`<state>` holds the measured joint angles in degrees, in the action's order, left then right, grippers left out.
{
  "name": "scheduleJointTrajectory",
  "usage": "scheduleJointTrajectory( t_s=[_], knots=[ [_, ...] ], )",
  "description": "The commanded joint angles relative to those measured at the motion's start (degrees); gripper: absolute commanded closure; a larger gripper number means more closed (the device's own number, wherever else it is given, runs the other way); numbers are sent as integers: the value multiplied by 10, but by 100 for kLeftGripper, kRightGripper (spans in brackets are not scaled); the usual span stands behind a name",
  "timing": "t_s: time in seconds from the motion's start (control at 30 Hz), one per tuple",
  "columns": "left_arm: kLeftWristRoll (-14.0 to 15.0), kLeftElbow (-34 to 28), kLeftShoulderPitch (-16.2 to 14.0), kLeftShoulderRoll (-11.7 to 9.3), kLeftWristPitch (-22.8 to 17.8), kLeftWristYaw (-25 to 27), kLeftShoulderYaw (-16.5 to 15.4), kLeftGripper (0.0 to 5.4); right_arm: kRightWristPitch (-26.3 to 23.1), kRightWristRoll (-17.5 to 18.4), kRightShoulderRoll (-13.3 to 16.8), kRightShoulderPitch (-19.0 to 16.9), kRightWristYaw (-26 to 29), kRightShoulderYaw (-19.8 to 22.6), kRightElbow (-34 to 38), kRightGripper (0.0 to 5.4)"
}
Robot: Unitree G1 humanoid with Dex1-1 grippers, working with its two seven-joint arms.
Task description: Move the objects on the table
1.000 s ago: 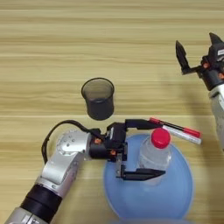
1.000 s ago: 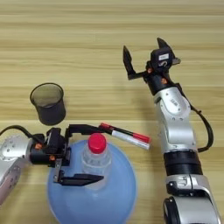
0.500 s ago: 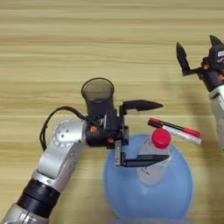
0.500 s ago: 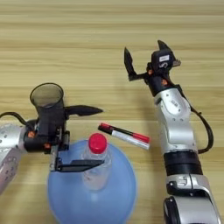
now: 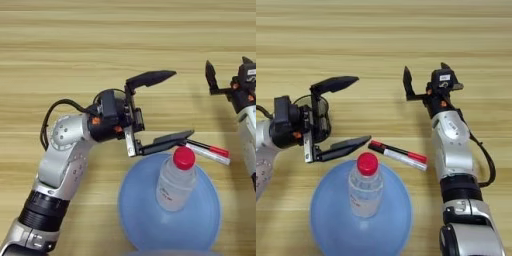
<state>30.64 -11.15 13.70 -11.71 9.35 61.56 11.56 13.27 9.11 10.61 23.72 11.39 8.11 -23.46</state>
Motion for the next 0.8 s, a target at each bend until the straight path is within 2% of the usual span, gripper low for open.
scheduleJointTrajectory(
  t_s=[0.03,0.13,0.23,0.3,0.4,0.5,0.6,0.8],
  knots=[
    [-17,43,77,51,20,-148,-88,3,11,-3,-3,-3,-6,4,-6,0],
    [-53,94,120,67,29,-250,-136,3,13,-3,-2,-4,-6,4,-6,0],
    [-91,135,141,68,38,-323,-165,3,13,-4,-2,-6,-7,4,-4,0],
    [-122,162,150,65,45,-368,-177,3,16,-7,0,-8,-8,5,-4,0],
    [-184,215,160,50,52,-436,-191,3,19,-9,-1,-13,-11,6,-4,0],
    [-218,260,164,37,47,-476,-198,3,22,-13,-1,-17,-13,5,0,0],
    [-233,286,160,28,52,-494,-201,3,28,-19,2,-18,-15,4,-3,0],
    [-226,303,127,21,54,-489,-208,3,32,-21,6,-16,-15,9,0,0]
  ],
)
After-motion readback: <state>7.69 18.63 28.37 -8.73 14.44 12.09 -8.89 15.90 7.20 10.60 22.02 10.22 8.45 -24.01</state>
